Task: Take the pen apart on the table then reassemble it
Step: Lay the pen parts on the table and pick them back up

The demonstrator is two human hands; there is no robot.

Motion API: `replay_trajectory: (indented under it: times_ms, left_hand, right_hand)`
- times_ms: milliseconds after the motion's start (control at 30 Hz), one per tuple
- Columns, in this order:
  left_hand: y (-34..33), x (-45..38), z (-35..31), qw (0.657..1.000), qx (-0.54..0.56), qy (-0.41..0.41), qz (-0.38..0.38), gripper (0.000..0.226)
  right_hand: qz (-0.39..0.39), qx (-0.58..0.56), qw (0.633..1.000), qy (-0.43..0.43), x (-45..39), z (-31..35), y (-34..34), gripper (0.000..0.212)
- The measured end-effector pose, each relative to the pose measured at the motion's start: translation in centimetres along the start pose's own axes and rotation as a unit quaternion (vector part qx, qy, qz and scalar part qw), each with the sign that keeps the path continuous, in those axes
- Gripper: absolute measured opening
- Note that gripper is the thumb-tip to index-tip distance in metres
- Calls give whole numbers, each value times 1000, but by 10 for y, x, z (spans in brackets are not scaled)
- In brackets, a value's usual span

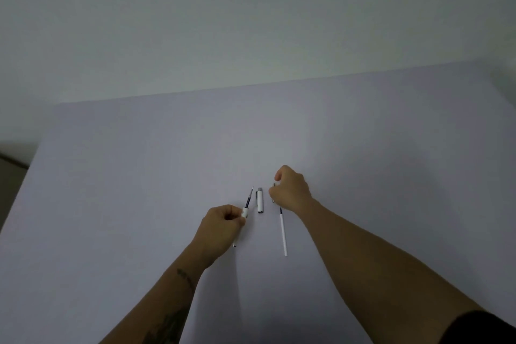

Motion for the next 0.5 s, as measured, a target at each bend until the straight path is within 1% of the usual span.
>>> replay_trajectory:
  times_ms: [133,200,300,367,433,500]
  left_hand:
    - [0,1,4,1000,-11,2,-3,12]
    - [0,1,5,1000,-12,3,-5,13]
    - [-3,2,2,1000,-12,-3,-12,13]
    - [-8,4,-4,1000,-12,-18,-18,13]
    - [-15,7,-11,999,-19,-37,-24,12]
    - [-23,10,-18,998,-29,-55,-27,8]
  right_hand:
    - [-1,16,1000,3,-1,-2,-4,18]
    - [-20,-9,1000,0,3,-4,2,18]
    - [-56,-66,996,15,16,-1,12,12]
    - [-23,-143,989,14,29,4,9,11]
    - [41,-250,967,-18,43,8,-1,10]
    - [67,-316,945,-45,52,10,-6,8]
Point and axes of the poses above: each hand's wrist, its own x-axis away from the middle knuckle, its own y-axis out of the back of the hand, z = x × y, the point moved 5 cm from there along -x, towards the middle knuckle, and after that the axes turned 14 degrees about y, right-handed, at the moved point
